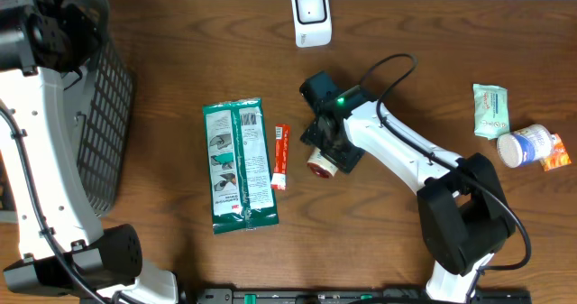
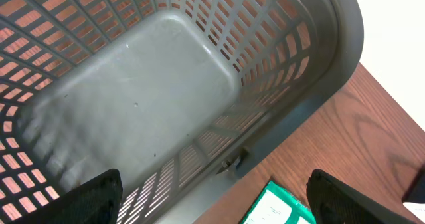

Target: Scan the item barcode

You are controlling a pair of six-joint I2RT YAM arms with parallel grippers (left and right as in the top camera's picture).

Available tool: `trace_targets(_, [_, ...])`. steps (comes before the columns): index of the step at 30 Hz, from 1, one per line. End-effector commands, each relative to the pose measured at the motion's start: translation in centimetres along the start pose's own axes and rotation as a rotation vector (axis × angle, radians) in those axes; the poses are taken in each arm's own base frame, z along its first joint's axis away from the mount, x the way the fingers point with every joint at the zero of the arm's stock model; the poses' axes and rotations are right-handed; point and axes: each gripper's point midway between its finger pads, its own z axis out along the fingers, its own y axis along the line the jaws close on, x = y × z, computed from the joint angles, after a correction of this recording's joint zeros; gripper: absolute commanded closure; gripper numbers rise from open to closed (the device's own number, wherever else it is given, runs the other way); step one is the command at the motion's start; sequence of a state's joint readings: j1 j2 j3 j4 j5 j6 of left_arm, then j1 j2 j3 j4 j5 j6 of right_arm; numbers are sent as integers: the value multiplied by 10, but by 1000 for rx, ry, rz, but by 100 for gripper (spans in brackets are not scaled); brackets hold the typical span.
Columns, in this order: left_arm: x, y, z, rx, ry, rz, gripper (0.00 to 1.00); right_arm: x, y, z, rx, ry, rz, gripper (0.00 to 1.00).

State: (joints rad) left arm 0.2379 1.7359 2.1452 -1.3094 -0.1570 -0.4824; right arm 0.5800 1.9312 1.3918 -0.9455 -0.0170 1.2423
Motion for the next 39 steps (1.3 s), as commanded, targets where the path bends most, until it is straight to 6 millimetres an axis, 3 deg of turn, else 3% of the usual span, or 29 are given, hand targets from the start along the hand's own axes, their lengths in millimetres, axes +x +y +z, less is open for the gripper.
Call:
trace_targets(1, [-3,3,-4,-8,-15,-3,12,-3,-2,2,16,-20,-155,19])
trace_targets(4, [-3,3,-4,-8,-15,-3,12,-3,-4,2,24,-19,-267,17])
trace_targets(18, [-3,4,-4,-8,-15,-3,12,2,-10,2,39,22,-387,17])
trace_targets(27, [-3,4,-4,-8,-15,-3,11,-14,-34,0,100,56,-350,15])
trace_targets(39, [-3,4,-4,-8,-15,-3,11,-37,-49,-1,131,44,-406,17])
